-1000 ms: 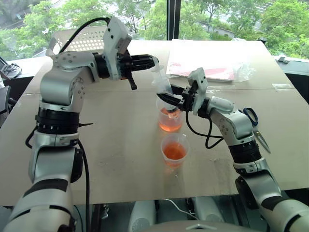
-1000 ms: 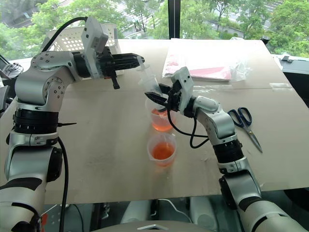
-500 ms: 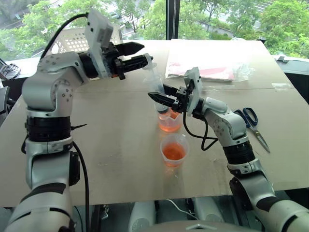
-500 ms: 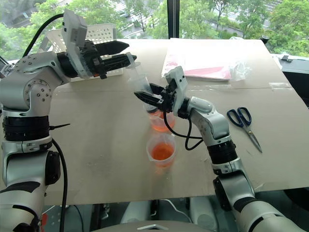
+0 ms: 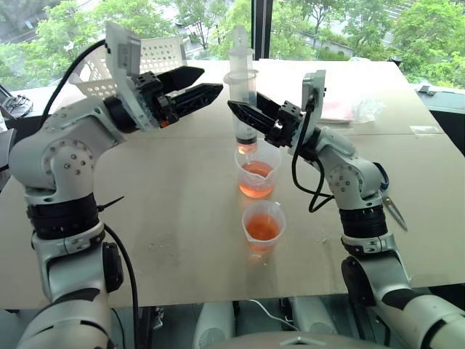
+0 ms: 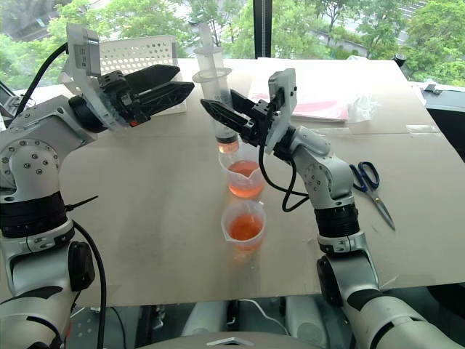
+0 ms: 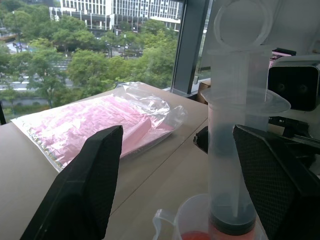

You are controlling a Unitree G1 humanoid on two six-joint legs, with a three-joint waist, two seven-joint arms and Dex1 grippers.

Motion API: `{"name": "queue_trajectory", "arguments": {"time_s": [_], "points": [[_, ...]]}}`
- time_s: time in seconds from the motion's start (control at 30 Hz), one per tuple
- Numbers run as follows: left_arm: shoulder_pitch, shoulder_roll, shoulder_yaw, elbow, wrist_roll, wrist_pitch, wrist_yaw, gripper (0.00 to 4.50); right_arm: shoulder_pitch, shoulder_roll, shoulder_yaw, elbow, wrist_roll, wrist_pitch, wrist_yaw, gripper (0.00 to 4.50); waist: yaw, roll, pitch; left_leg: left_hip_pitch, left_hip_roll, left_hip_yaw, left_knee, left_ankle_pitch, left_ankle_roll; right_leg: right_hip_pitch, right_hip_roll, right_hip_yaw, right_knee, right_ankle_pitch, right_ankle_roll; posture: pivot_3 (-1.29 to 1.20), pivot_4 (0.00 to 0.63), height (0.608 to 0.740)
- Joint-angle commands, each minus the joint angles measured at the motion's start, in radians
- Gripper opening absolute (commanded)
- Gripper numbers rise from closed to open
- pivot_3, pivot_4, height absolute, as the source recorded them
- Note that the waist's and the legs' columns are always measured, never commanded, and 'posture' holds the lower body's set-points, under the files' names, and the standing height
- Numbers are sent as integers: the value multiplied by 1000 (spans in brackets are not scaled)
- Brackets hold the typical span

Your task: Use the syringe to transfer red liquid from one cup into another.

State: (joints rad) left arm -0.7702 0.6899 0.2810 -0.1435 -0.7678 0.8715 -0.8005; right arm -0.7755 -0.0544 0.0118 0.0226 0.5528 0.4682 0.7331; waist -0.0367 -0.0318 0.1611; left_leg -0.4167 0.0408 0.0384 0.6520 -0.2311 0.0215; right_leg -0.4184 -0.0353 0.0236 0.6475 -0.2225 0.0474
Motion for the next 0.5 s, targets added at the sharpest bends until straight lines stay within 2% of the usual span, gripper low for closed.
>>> {"name": "queue_trajectory", "arguments": {"time_s": [0.03,0.27,0.43,0.5], "points": [[-2,-5,55,-43,-41,-10,43,3543,-35,-6,-25,-3,2,-57,1,1437,0,0,0,0,0,0,0,0,0,0,0,0,0,0,0,0,150,740],[33,-73,98,-81,-101,-23,147,3543,-27,-32,-16,33,-53,-128,-5,1437,0,0,0,0,0,0,0,0,0,0,0,0,0,0,0,0,150,740],[59,-82,105,-113,-180,16,171,3543,-26,-13,-100,-68,108,-69,-8,1437,1,0,0,0,0,0,0,0,0,0,0,0,0,0,0,0,150,740],[76,-80,105,-124,-197,18,176,3543,-5,-31,-128,-156,221,-6,16,1437,1,0,0,0,0,0,-1,0,0,0,0,0,0,0,0,0,150,740]]}}
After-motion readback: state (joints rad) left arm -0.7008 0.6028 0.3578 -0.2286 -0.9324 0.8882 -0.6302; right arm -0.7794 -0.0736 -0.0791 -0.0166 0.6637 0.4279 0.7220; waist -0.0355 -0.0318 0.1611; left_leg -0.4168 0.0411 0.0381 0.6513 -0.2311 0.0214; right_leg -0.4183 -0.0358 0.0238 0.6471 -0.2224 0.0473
